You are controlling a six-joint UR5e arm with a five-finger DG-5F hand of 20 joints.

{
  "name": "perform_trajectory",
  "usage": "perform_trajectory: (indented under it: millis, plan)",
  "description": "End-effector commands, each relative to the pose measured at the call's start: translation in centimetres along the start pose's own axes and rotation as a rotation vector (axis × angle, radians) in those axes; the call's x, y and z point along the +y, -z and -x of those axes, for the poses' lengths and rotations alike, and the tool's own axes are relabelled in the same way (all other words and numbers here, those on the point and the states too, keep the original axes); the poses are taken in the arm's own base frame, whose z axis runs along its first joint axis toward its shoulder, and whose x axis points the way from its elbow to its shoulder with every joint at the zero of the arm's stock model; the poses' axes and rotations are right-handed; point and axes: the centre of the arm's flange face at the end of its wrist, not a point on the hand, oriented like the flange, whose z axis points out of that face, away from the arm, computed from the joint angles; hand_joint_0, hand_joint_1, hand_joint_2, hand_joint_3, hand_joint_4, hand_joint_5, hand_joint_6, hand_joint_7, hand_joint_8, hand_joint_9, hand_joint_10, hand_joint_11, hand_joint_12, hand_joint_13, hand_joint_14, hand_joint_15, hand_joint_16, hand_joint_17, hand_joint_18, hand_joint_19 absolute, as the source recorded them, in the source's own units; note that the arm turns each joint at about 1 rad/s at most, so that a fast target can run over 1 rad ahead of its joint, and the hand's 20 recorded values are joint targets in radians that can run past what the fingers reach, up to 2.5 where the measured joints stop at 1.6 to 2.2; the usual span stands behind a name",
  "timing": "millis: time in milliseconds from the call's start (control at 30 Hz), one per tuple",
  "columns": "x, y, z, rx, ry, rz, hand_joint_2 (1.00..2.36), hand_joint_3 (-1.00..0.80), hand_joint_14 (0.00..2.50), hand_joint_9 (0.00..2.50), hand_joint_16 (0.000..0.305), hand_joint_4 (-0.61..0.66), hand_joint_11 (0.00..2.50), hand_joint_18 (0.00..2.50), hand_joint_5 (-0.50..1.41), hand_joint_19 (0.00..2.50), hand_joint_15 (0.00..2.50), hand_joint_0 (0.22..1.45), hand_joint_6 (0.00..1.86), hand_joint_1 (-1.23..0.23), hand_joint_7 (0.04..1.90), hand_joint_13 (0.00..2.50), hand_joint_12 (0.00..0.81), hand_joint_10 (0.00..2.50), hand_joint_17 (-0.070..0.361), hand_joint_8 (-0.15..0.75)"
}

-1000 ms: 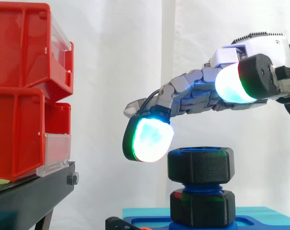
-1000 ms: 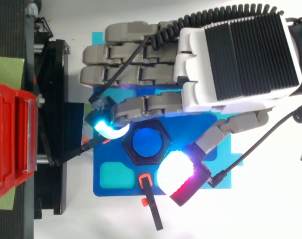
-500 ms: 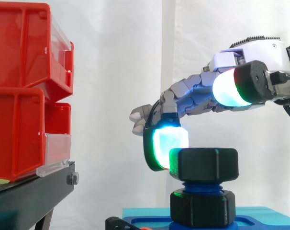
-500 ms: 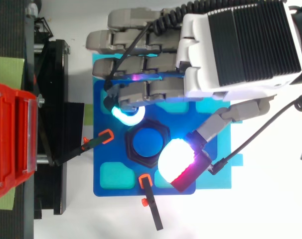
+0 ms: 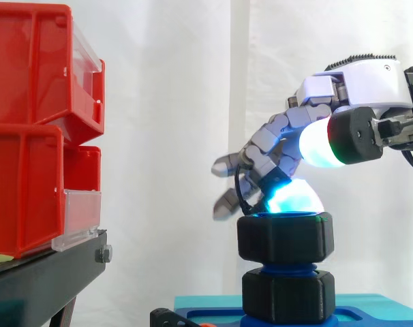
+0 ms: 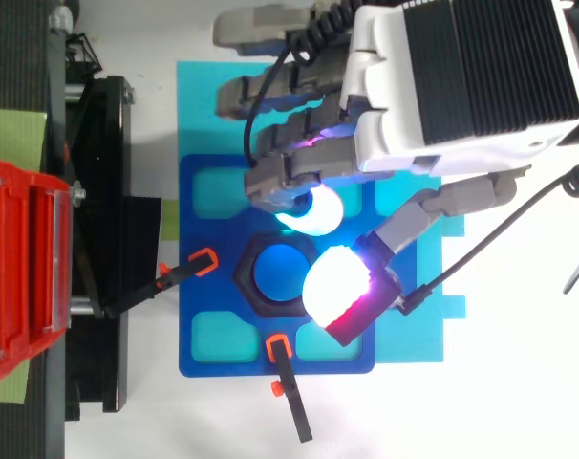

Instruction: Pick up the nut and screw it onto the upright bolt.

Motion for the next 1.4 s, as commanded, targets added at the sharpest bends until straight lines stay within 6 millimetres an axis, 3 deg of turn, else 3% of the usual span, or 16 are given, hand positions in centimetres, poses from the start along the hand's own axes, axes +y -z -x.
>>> perform_trajectory:
  millis: [0,133,200,300,633,733,800,900,1100,1367]
  plan:
    - [-0.2,0.1,0.1,-0.001,0.000,-0.002,1.00,-0.50,0.00,1.34,0.008,0.05,0.00,0.34,0.08,0.00,0.00,0.52,0.57,-0.31,1.35,0.79,0.170,0.00,0.017,0.146]
    - [-0.1,0.1,0.2,-0.004,-0.002,0.000,1.00,-0.50,0.00,1.38,0.008,0.06,0.00,0.37,0.08,0.00,0.00,0.52,0.55,-0.31,1.38,0.80,0.171,0.00,0.019,0.136]
    - [-0.1,0.1,0.2,-0.005,-0.002,0.003,1.00,-0.50,0.00,1.31,0.012,0.09,0.00,0.28,0.08,0.00,0.00,0.51,0.50,-0.31,1.44,0.72,0.190,0.00,0.027,0.180]
    - [0.0,-0.1,0.5,-0.015,0.001,0.012,1.00,-0.50,0.00,1.22,0.017,0.15,0.00,0.17,0.03,0.00,0.00,0.51,0.50,-0.30,1.32,0.64,0.224,0.00,0.037,0.217]
    - [0.1,-0.4,1.6,-0.036,0.008,0.020,1.00,-0.50,0.00,1.18,0.020,0.16,0.00,0.14,-0.01,0.00,0.00,0.50,0.50,-0.32,1.33,0.63,0.247,0.00,0.046,0.240]
    - [0.1,-0.4,1.5,-0.037,0.008,0.020,1.00,-0.50,0.00,1.14,0.022,0.20,0.00,0.13,-0.04,0.00,0.00,0.50,0.50,-0.32,1.13,0.62,0.253,0.00,0.050,0.240]
    - [0.1,-0.4,1.5,-0.039,0.009,0.021,1.00,-0.50,0.00,1.08,0.025,0.24,0.00,0.08,-0.08,0.00,0.00,0.49,0.50,-0.32,0.88,0.57,0.264,0.00,0.055,0.233]
    - [0.1,-0.5,1.6,-0.043,0.011,0.022,1.00,-0.50,0.00,0.94,0.027,0.21,0.00,0.00,-0.11,0.00,0.00,0.48,0.50,-0.32,0.71,0.47,0.266,0.00,0.061,0.212]
    - [0.8,-1.0,0.5,-0.067,0.028,0.036,1.00,-0.50,0.00,0.68,0.031,0.16,0.00,0.00,-0.15,0.00,0.00,0.47,0.50,-0.31,0.58,0.30,0.280,0.00,0.070,0.200]
    - [1.3,-1.1,-1.1,-0.076,0.028,0.050,1.00,-0.50,0.00,0.56,0.032,0.16,0.00,0.00,-0.16,0.00,0.00,0.46,0.50,-0.30,0.57,0.22,0.284,0.00,0.073,0.193]
